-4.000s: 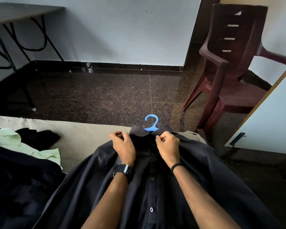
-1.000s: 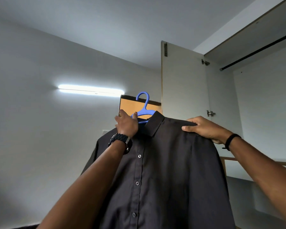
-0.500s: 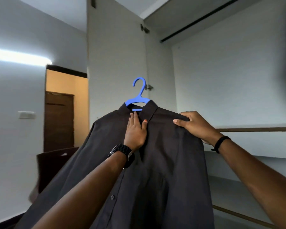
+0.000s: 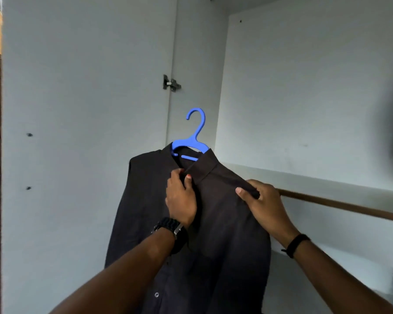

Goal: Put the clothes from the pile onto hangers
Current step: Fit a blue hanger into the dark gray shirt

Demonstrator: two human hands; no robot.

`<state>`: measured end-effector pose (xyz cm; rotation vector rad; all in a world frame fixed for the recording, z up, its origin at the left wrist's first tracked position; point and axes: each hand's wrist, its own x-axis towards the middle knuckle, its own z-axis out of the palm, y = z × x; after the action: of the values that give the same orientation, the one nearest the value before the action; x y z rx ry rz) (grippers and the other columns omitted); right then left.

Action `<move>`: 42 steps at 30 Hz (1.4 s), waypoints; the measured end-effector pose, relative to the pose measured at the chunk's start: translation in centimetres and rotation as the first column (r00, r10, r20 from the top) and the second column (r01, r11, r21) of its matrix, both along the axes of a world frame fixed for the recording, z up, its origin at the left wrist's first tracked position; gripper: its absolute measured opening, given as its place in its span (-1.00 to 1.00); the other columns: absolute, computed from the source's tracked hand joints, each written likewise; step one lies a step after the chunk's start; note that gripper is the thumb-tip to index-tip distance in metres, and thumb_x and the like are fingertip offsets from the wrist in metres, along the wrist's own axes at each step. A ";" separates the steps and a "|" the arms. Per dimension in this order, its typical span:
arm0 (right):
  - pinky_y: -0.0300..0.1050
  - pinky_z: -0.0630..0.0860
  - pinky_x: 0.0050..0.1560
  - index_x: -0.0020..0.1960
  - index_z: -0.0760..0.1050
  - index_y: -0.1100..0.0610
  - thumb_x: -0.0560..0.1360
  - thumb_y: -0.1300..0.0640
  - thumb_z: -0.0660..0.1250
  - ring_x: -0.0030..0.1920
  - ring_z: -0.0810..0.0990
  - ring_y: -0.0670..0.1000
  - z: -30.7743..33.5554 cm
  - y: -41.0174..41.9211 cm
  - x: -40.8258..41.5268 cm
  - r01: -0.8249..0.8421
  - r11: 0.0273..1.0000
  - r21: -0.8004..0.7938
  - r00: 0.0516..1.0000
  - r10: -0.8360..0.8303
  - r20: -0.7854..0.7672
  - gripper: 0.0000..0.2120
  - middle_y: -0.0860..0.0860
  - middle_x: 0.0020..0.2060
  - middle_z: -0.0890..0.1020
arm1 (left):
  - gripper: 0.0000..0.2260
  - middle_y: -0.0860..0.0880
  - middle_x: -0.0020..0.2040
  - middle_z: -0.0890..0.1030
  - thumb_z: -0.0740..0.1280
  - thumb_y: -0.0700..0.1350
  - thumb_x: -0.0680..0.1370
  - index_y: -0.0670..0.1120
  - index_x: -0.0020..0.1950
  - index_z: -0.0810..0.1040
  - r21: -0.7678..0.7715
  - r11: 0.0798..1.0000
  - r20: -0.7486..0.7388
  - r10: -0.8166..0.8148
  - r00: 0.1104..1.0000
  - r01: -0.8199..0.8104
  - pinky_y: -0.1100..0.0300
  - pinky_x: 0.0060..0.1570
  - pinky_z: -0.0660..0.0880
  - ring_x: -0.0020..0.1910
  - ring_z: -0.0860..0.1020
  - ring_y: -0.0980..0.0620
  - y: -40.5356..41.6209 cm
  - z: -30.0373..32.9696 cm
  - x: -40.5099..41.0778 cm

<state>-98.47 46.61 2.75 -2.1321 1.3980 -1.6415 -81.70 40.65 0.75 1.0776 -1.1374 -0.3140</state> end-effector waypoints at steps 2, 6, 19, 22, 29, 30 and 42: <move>-0.18 0.50 -0.13 -0.14 0.59 0.19 0.53 0.15 0.34 -0.17 0.62 0.01 4.1 -0.7 -1.8 0.057 0.998 0.013 0.998 -0.057 -0.009 -0.86 0.05 -0.24 0.66 | -0.86 -0.09 0.07 0.53 0.23 -0.09 0.61 -0.09 0.11 0.33 0.004 0.999 -0.070 -0.050 0.996 0.051 0.07 0.02 0.38 0.07 0.50 -0.10 -0.9 4.2 -1.9; -0.24 0.49 -0.14 -0.09 0.61 0.20 0.52 0.15 0.35 -0.16 0.62 0.00 15.1 -1.0 -5.4 0.143 0.989 -0.030 0.990 -0.143 -0.016 -0.88 0.06 -0.21 0.67 | -0.83 -0.13 -0.04 0.49 0.25 -0.10 0.60 -0.14 -0.01 0.29 0.050 0.983 -0.145 -0.170 0.975 0.179 0.11 -0.10 0.31 0.02 0.49 -0.16 -2.4 15.9 -5.1; -0.18 0.47 -0.14 -0.11 0.60 0.20 0.54 0.09 0.33 -0.15 0.59 0.03 45.4 5.4 -14.5 0.537 0.787 -0.303 0.819 -0.572 -0.034 -0.82 0.07 -0.21 0.65 | -0.48 -0.23 0.44 0.26 0.12 -0.04 0.64 -0.16 0.55 0.06 -0.055 0.809 0.334 -0.537 0.774 0.585 -0.03 0.39 0.23 0.40 0.29 -0.22 -1.6 45.3 -17.6; -0.31 0.43 -0.22 -0.08 0.61 0.20 0.54 0.10 0.33 -0.17 0.58 -0.02 48.2 6.8 -17.5 0.601 0.711 -0.366 0.758 -0.652 -0.020 -0.83 0.03 -0.21 0.65 | -0.45 -0.21 0.48 0.19 0.13 -0.05 0.64 -0.15 0.56 0.01 -0.145 0.786 0.416 -0.502 0.758 0.600 -0.01 0.38 0.20 0.43 0.24 -0.22 -1.1 47.8 -21.5; -0.54 0.32 -0.35 -0.12 0.59 0.19 0.53 0.13 0.35 -0.30 0.47 -0.13 52.0 6.3 -25.8 0.710 0.526 -0.468 0.601 -0.799 0.014 -0.86 0.02 -0.30 0.56 | -0.47 -0.11 0.57 0.06 0.06 0.08 0.65 -0.05 0.57 0.02 -0.287 0.724 0.558 -0.405 0.724 0.627 -0.04 0.44 0.12 0.51 0.08 -0.16 -2.8 49.1 -33.0; -0.53 0.31 -0.35 -0.12 0.59 0.19 0.52 0.14 0.35 -0.32 0.45 -0.14 52.6 5.9 -27.1 0.717 0.501 -0.485 0.580 -0.814 0.017 -0.87 0.01 -0.31 0.55 | -0.47 -0.11 0.57 0.07 0.04 0.10 0.65 -0.05 0.57 0.01 -0.265 0.709 0.592 -0.415 0.691 0.653 -0.04 0.46 0.10 0.52 0.07 -0.13 -3.3 49.3 -35.0; -0.22 0.29 -0.16 -0.11 0.54 0.29 0.52 0.11 0.33 -0.01 0.55 0.21 62.4 -2.7 -41.5 0.822 0.265 -0.504 0.382 -0.913 0.144 -0.78 0.26 -0.09 0.60 | -0.46 -0.09 0.57 0.05 -0.02 0.17 0.64 0.02 0.57 -0.04 -0.178 0.633 0.702 -0.455 0.548 0.753 -0.15 0.46 0.07 0.53 0.06 -0.14 -10.8 55.5 -53.1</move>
<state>-139.96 43.89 65.10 -1.7089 2.8847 -2.4144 -134.78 29.86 56.26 0.2578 -2.0773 -0.2298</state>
